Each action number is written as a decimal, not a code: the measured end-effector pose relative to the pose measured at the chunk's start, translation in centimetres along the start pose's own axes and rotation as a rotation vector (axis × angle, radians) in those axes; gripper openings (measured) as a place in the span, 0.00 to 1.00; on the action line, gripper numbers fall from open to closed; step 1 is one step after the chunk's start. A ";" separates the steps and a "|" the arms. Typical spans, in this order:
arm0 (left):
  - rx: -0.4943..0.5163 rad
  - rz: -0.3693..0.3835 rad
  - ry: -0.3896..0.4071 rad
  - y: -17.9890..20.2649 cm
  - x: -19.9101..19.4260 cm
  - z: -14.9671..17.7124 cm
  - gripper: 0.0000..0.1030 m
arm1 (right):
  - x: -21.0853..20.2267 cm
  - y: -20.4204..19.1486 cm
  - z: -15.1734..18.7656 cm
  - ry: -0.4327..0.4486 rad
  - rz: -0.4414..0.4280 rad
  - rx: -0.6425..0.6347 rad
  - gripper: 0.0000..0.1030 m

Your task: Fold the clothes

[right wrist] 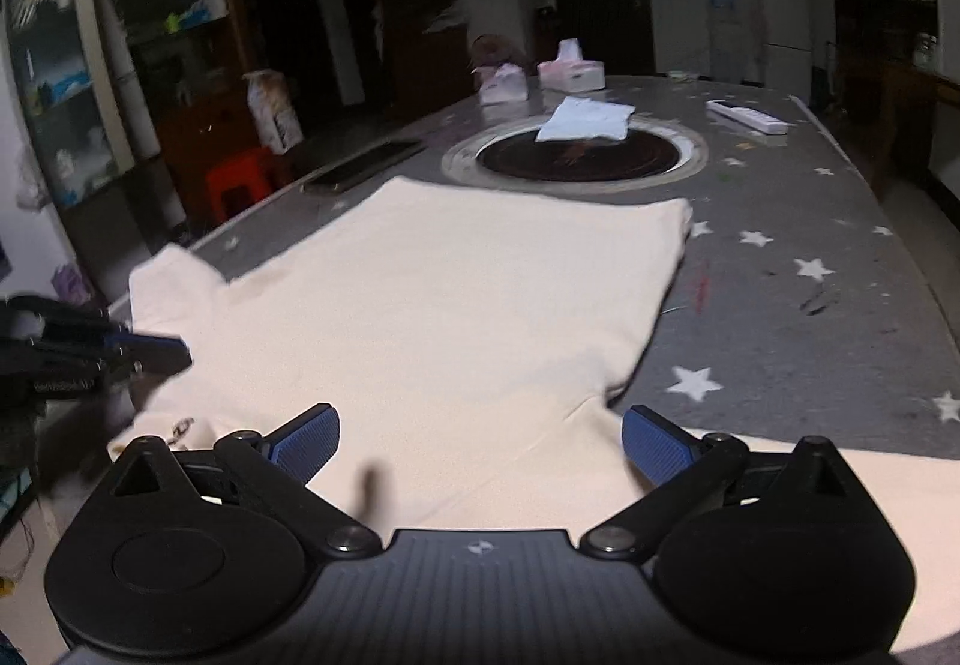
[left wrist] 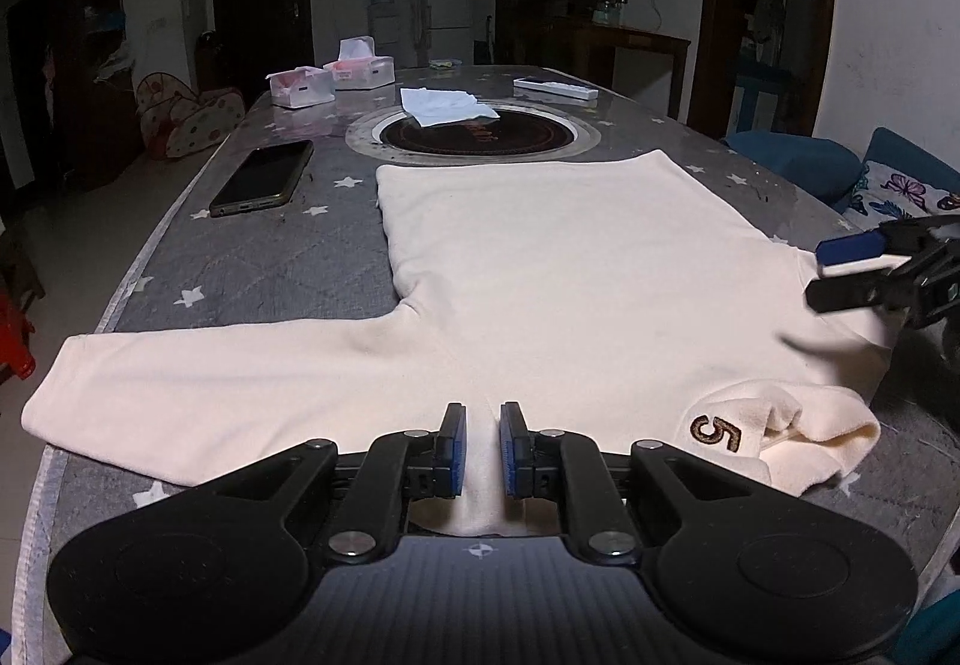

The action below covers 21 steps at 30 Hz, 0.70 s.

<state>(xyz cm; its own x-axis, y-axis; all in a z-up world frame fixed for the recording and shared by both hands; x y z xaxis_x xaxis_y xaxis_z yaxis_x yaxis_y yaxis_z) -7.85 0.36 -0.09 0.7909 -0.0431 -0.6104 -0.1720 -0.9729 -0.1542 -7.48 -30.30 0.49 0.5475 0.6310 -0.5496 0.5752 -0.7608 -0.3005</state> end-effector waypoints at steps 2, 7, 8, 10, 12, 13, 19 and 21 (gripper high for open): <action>-0.002 0.000 0.001 0.0 0.0 0.0 0.14 | 0.6 0.3 0.1 -0.010 0.003 0.004 0.99; -0.001 -0.001 0.001 -0.2 0.0 0.0 0.18 | -0.4 2.2 0.1 0.015 0.065 0.066 0.98; -0.001 -0.002 0.001 -0.2 0.1 0.0 0.18 | -1.2 2.6 0.2 0.030 0.067 0.086 0.98; 0.001 -0.004 0.001 -0.2 0.1 0.0 0.19 | -2.5 3.2 0.8 0.041 0.091 0.098 0.98; 0.004 -0.008 0.001 -0.2 0.1 -0.1 0.20 | -3.6 3.8 1.7 0.035 0.143 0.101 0.97; 0.006 -0.011 0.000 -0.2 0.1 -0.1 0.22 | -4.1 4.3 2.1 0.033 0.172 0.115 0.97; 0.018 -0.037 -0.002 0.0 -0.3 -0.9 0.28 | -8.2 5.9 4.1 0.067 0.303 0.157 0.91; 0.021 -0.030 0.019 0.4 -0.8 -1.4 0.28 | -9.3 6.3 4.4 0.071 0.354 0.159 0.88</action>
Point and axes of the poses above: each gripper's, at about its wrist camera, not at the fingertips, and x roughly the way its jaws point, y to its right, z to its underside, the point moved 2 cm from there along x, roughly the way its jaws point, and after that the axes turned 15 degrees about -z, right-handed, at the moved point
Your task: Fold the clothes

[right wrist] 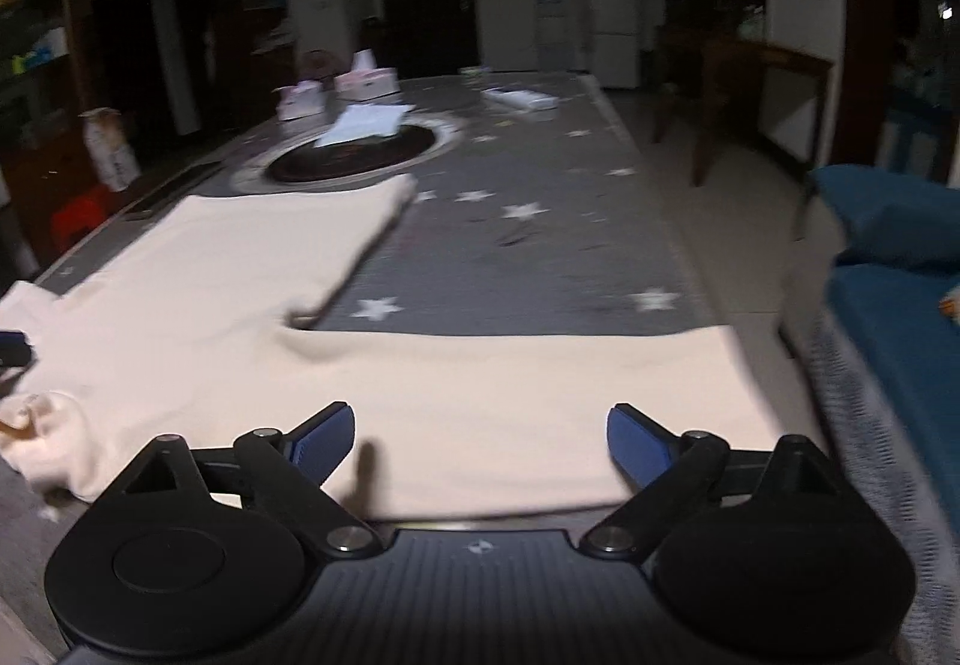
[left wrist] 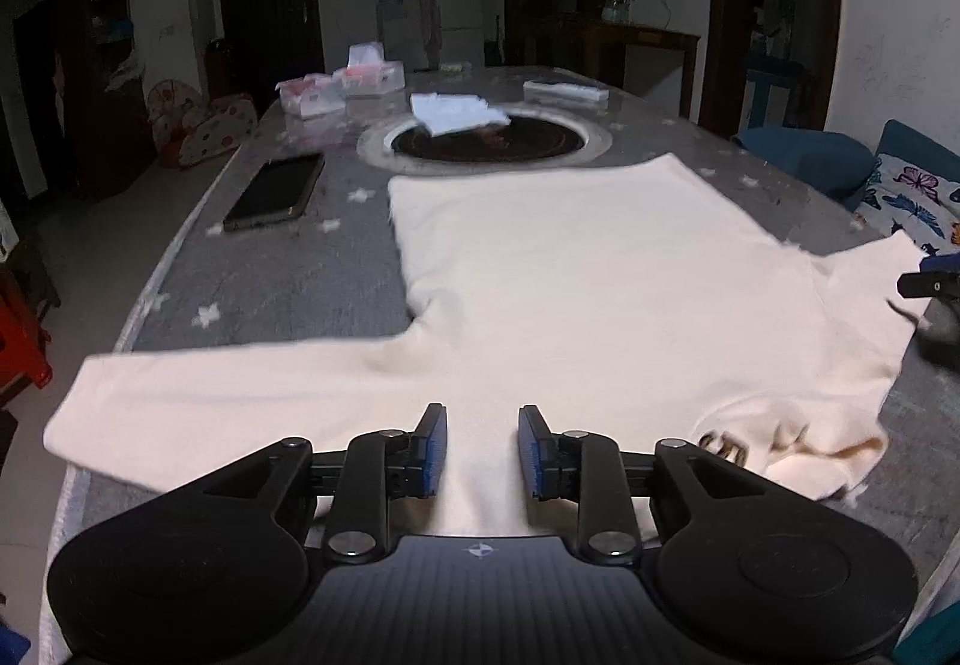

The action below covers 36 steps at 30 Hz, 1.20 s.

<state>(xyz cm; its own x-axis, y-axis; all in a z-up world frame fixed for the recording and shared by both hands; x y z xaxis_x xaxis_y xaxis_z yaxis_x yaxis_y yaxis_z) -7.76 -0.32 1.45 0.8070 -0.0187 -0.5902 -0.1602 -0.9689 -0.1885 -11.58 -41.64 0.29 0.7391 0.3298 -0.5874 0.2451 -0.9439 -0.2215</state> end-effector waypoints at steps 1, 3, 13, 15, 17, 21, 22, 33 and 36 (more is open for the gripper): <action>0.002 0.006 0.011 0.2 -0.2 -0.3 0.29 | -0.3 0.5 0.0 0.003 0.027 0.006 0.87; 0.009 0.020 0.031 0.8 -0.6 -0.8 0.30 | -0.8 1.8 0.3 0.008 0.082 0.039 0.82; 0.039 0.134 0.078 5.4 -1.4 -2.7 0.36 | -2.1 6.3 1.1 0.029 0.200 0.203 0.55; 0.052 0.162 0.081 6.5 -1.5 -2.8 0.36 | -2.1 6.6 1.1 0.034 0.204 0.211 0.45; 0.066 0.189 0.084 7.7 -1.6 -3.0 0.36 | -2.2 6.7 1.1 0.040 0.206 0.208 0.34; 0.110 0.246 0.090 10.2 -1.8 -3.1 0.36 | -2.3 6.6 0.9 0.053 0.218 0.196 0.10; 0.123 0.261 0.093 10.9 -1.9 -3.1 0.36 | -2.4 6.7 0.8 0.064 0.219 0.200 0.09; 0.246 0.370 0.095 16.2 -2.2 -1.7 0.36 | -5.1 6.0 -1.3 0.191 0.182 0.166 0.04; 0.263 0.386 0.083 17.1 -1.9 -1.3 0.36 | -5.3 5.9 -1.6 0.197 0.165 0.172 0.04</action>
<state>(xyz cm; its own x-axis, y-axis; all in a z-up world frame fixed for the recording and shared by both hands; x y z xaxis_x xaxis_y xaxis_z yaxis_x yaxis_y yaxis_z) -11.29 -17.16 0.31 0.7009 -0.3956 -0.5935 -0.5876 -0.7919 -0.1660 -13.01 -48.96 3.36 0.8718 0.1460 -0.4676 0.0139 -0.9616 -0.2742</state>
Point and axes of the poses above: each gripper's, at about its wrist camera, not at the fingertips, and x roughly the way its jaws point, y to its right, z to its underside, the point moved 2 cm from there along x, roughly the way its jaws point, and after that the axes turned 15 degrees about -z, right-handed, at the moved point
